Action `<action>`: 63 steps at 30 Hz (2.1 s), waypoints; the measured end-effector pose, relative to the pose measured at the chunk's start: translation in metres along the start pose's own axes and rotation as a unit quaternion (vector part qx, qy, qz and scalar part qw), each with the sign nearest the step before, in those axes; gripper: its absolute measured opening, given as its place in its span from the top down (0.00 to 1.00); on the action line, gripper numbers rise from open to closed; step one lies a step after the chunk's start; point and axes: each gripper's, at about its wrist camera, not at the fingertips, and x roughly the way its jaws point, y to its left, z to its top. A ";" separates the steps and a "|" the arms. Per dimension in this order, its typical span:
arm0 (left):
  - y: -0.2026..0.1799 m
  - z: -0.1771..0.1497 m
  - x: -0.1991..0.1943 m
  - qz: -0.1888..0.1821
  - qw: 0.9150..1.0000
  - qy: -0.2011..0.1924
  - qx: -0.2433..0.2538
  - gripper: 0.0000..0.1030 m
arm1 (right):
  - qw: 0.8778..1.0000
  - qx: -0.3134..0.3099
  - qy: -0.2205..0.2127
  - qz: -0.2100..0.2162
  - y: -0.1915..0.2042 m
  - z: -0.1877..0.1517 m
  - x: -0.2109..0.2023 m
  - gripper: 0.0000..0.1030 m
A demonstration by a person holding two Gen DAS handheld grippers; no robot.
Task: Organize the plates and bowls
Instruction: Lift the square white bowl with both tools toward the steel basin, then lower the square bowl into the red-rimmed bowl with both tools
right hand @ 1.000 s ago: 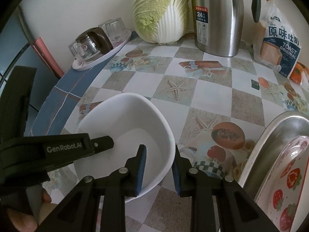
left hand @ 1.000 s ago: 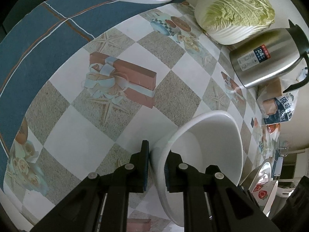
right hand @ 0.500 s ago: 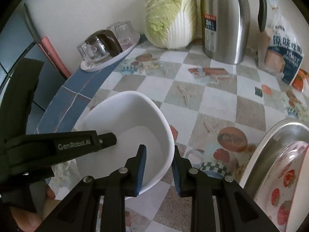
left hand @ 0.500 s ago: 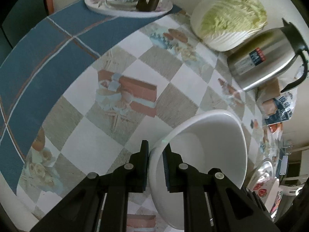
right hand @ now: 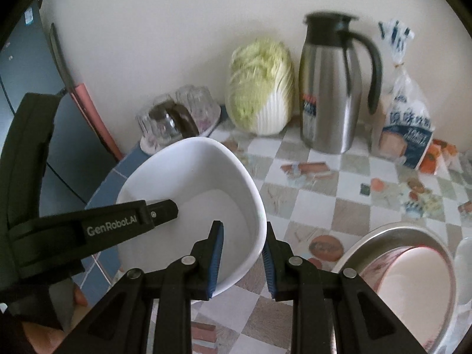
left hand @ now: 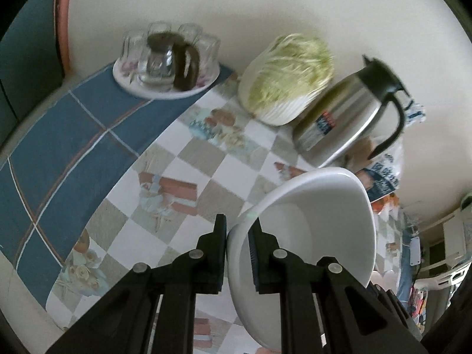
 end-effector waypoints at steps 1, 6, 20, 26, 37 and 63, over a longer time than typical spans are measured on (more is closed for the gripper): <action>-0.003 -0.001 -0.003 -0.002 1.000 -0.004 0.002 0.86 | 1.000 0.003 -0.004 -0.001 -0.001 0.002 -0.006 0.73; -0.021 -0.006 -0.018 -0.011 1.000 -0.017 0.013 0.86 | 1.000 0.013 -0.022 -0.007 -0.010 0.008 -0.030 0.73; -0.075 -0.024 -0.037 -0.042 0.998 -0.033 0.042 0.86 | 0.997 0.040 -0.060 -0.021 -0.052 0.012 -0.080 0.73; -0.100 -0.032 -0.042 -0.059 0.996 -0.035 0.054 0.86 | 0.995 0.054 -0.074 -0.028 -0.073 0.010 -0.099 0.73; -0.135 -0.046 -0.046 -0.076 0.994 -0.035 0.071 0.86 | 0.993 0.071 -0.084 -0.035 -0.109 0.003 -0.123 0.73; -0.182 -0.080 -0.003 -0.069 0.993 0.023 0.097 0.86 | 0.993 0.105 -0.040 -0.046 -0.177 -0.024 -0.113 0.73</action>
